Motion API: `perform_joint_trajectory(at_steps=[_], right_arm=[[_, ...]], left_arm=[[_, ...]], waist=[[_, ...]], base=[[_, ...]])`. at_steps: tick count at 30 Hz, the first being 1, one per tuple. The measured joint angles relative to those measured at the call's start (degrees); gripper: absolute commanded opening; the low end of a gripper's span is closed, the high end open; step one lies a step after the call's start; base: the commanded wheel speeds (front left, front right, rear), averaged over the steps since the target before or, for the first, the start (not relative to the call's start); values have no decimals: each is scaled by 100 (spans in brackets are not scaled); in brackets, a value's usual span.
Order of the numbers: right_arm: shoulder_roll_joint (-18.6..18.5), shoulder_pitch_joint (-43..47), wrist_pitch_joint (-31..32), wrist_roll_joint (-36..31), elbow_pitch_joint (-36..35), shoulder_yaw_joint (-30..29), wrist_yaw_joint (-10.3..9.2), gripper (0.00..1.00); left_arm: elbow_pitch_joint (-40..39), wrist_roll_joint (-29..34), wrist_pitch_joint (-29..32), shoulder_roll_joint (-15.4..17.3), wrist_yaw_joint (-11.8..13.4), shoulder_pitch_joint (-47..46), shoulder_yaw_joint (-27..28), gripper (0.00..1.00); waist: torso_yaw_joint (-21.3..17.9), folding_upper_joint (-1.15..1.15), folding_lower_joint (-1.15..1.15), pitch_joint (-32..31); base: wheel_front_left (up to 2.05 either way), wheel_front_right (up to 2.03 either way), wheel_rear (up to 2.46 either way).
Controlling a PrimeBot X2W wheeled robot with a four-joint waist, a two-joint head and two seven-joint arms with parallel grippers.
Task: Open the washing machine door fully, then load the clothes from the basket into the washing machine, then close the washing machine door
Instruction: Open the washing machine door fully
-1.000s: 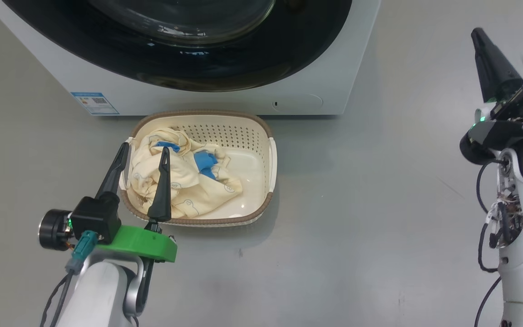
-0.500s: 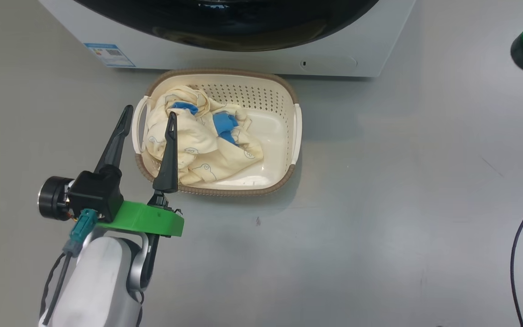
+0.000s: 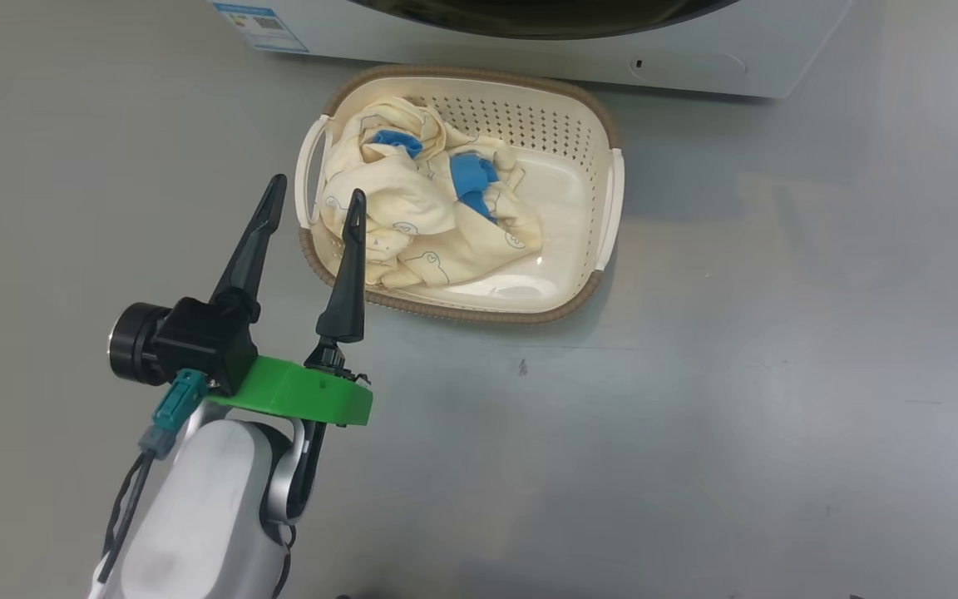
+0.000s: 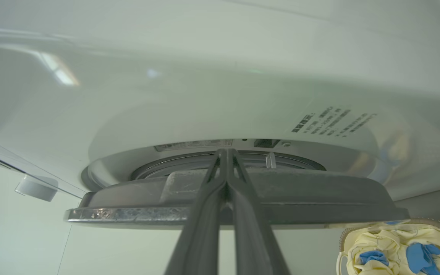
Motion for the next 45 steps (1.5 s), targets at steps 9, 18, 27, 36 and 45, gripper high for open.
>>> perform_joint_trajectory(at_steps=[9, 18, 27, 36, 45], right_arm=[[-2, -346, 33, -142, 282, 160, -2, 0], [1, -452, 60, -160, 664, 250, 7, 0], [-16, -572, 249, -141, 873, 291, 125, 0], [-114, -516, 588, -94, 1080, 399, 364, 0], [-137, -322, 984, 174, 1107, 414, 566, 0]], left_arm=[[-53, -109, 0, -10, 71, -89, -141, 100], [-57, -108, 0, -15, 130, -119, -225, 100], [-2, -108, 0, -19, 176, -142, -293, 100], [40, -108, 0, -20, 232, -222, -291, 100], [87, -108, 0, -20, 249, -222, -296, 100]], waist=[[268, 0, 0, 172], [362, 0, 0, 238], [350, 0, 0, 233], [287, 0, -1, 184], [213, 0, -1, 113]], base=[[0, 0, 0], [0, 0, 0], [0, 0, 0], [0, 0, 0], [0, 0, 0]])
